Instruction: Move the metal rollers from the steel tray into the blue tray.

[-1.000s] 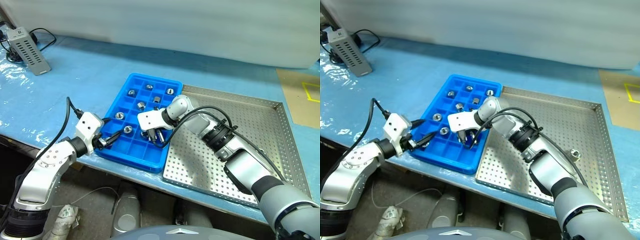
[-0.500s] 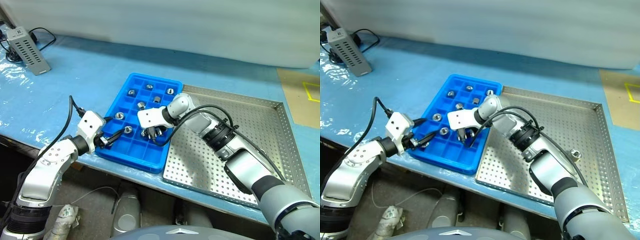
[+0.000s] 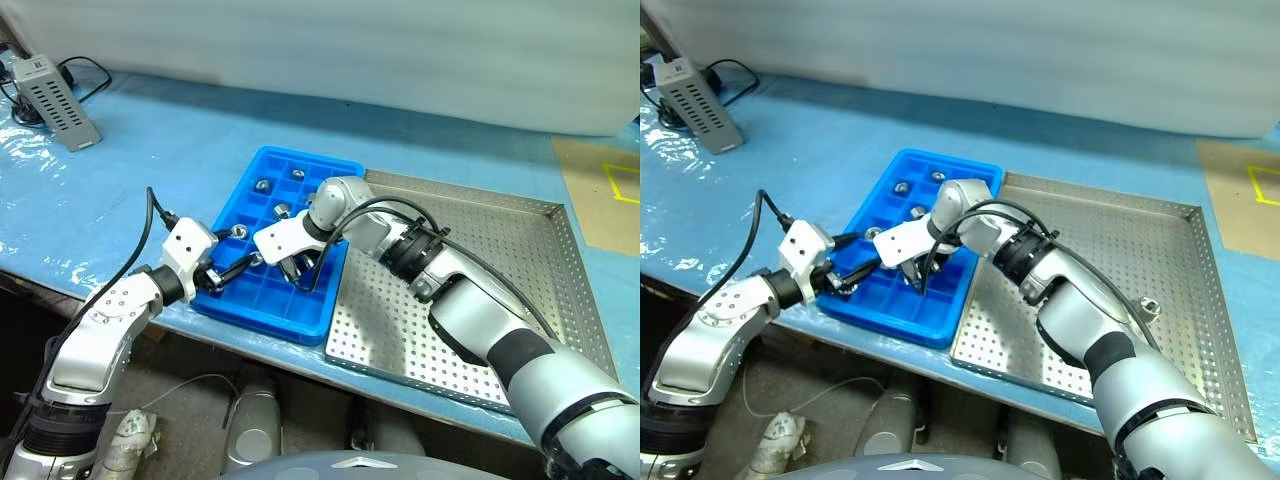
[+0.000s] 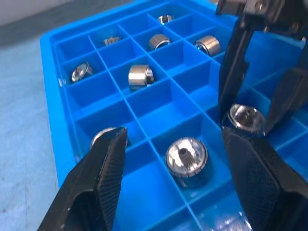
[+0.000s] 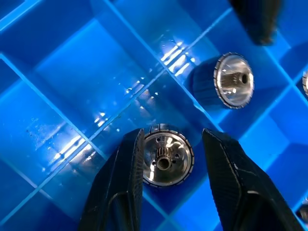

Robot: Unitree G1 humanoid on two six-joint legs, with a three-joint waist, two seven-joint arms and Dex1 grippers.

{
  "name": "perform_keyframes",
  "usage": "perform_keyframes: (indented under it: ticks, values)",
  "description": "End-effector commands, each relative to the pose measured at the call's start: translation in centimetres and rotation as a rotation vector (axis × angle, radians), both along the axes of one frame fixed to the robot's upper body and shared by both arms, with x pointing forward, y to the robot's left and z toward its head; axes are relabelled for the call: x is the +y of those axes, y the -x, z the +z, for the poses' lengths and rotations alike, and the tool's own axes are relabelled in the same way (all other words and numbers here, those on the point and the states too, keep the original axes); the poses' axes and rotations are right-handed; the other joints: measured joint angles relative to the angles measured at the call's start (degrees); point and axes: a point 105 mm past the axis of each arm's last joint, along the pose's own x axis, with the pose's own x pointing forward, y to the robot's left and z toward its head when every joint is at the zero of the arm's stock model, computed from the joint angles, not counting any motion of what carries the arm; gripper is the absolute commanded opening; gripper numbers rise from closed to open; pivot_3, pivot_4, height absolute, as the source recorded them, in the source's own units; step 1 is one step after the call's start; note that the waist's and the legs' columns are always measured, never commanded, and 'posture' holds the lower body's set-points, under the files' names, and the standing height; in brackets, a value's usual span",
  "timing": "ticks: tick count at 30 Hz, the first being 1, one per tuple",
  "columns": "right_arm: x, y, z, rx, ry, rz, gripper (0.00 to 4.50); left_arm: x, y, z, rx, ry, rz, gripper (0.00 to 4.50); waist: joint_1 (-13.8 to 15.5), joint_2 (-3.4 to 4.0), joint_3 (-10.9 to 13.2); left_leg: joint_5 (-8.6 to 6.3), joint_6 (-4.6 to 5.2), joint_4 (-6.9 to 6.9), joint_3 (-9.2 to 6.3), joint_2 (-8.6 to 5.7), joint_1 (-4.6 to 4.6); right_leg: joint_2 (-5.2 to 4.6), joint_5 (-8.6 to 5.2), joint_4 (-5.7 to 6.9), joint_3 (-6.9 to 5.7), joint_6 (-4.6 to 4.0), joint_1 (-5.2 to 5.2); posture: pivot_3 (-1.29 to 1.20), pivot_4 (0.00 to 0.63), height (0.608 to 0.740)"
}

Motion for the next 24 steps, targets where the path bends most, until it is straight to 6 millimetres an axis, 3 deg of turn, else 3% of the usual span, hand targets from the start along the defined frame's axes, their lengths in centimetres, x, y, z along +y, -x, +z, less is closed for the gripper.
perform_keyframes:
  ticks: [1,5,8,12,20,24]
  values:
    - [-0.8,-0.9,0.7,-0.05,0.068,0.013,1.93,-0.2,0.1,0.4,-0.027,-0.005,-0.007,3.3,0.03,0.01,0.01,0.0,0.0,0.0,0.0,0.0,-0.02,0.0,0.0,0.0,0.0,0.0,-0.01,0.26,0.15,0.74]
    - [-1.3,-0.5,0.2,-0.078,0.182,0.121,1.93,-0.1,0.3,0.3,-0.027,-0.001,0.005,3.3,0.07,0.02,0.01,0.0,0.0,0.0,0.0,-0.01,-0.1,0.0,0.0,0.0,0.0,-0.01,-0.08,0.27,0.15,0.74]
    - [-1.5,-0.1,-0.4,-0.103,0.243,0.197,1.3,0.0,0.4,0.3,-0.028,-0.002,0.007,3.3,0.18,0.02,0.01,0.0,0.0,0.0,0.0,-0.01,-0.12,0.0,0.0,-0.02,0.0,-0.01,-0.06,0.28,0.15,0.74]
    - [-1.3,0.2,-1.1,-0.117,0.279,0.256,0.05,0.1,0.3,0.4,-0.032,-0.005,0.01,3.3,0.27,0.03,0.02,0.0,0.01,0.0,0.0,-0.01,-0.12,0.0,0.0,-0.02,0.0,-0.01,-0.06,0.28,0.15,0.74]
    - [-1.3,0.5,-1.3,-0.1,0.249,0.256,0.02,0.2,0.4,0.4,-0.031,-0.01,0.013,3.3,0.21,0.04,0.02,0.0,0.0,-0.01,-0.03,-0.01,-0.06,0.0,-0.05,0.01,0.01,0.08,-0.04,0.28,0.15,0.74]
    - [-0.7,0.6,-0.2,-0.107,0.201,0.264,0.02,0.0,0.3,0.4,-0.031,-0.011,0.005,3.3,0.16,0.04,0.03,0.0,0.0,-0.01,-0.03,-0.01,-0.07,0.0,-0.04,0.0,0.01,0.06,-0.04,0.26,0.15,0.74]
